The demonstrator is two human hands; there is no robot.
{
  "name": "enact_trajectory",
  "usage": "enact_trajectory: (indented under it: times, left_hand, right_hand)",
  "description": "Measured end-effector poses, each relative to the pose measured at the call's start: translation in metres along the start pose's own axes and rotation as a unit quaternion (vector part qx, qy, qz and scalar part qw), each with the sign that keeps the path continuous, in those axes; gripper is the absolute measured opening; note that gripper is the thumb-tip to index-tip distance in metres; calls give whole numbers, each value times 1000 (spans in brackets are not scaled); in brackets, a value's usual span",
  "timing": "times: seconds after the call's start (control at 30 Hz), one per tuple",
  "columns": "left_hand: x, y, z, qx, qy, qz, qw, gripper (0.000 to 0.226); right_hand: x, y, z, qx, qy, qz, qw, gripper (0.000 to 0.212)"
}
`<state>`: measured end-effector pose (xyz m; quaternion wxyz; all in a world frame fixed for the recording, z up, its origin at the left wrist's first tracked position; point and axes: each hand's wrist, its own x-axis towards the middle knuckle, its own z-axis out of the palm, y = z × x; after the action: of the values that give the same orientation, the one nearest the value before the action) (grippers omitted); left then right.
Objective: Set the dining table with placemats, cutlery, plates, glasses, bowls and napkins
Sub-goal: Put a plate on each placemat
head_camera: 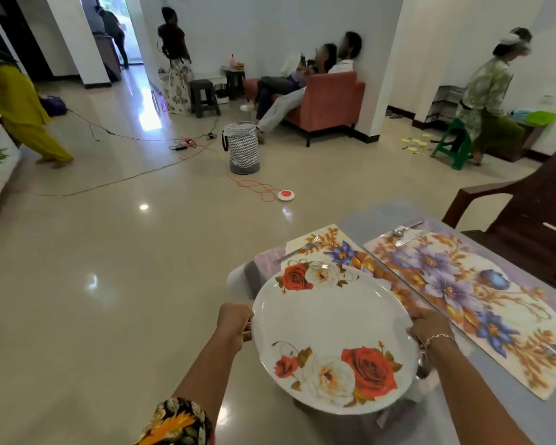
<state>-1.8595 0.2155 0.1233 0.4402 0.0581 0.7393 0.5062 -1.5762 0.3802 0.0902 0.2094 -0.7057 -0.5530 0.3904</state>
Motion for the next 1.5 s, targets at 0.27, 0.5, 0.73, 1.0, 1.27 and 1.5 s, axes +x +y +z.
enact_trajectory:
  times: [0.27, 0.5, 0.73, 1.0, 1.27, 1.5]
  left_hand:
    - [50, 25, 14, -6, -8, -24, 1000, 16]
    - [83, 31, 21, 18, -20, -31, 999, 16]
    - [64, 35, 49, 177, 43, 189, 965, 22]
    - [-28, -3, 134, 238, -203, 356, 880, 23]
    - [-135, -76, 189, 282, -432, 383, 767, 18]
    - [-216, -147, 240, 428, -500, 312, 685, 19]
  right_hand:
    - [42, -22, 30, -23, 13, 39, 999, 28]
    - [47, -29, 37, -45, 15, 59, 997, 29]
    - [13, -12, 21, 43, 97, 51, 993, 21]
    - [-99, 66, -23, 108, 228, 80, 964, 25]
    - [-224, 157, -100, 150, 373, 171, 900, 23]
    - [-304, 257, -170, 185, 460, 237, 836, 29]
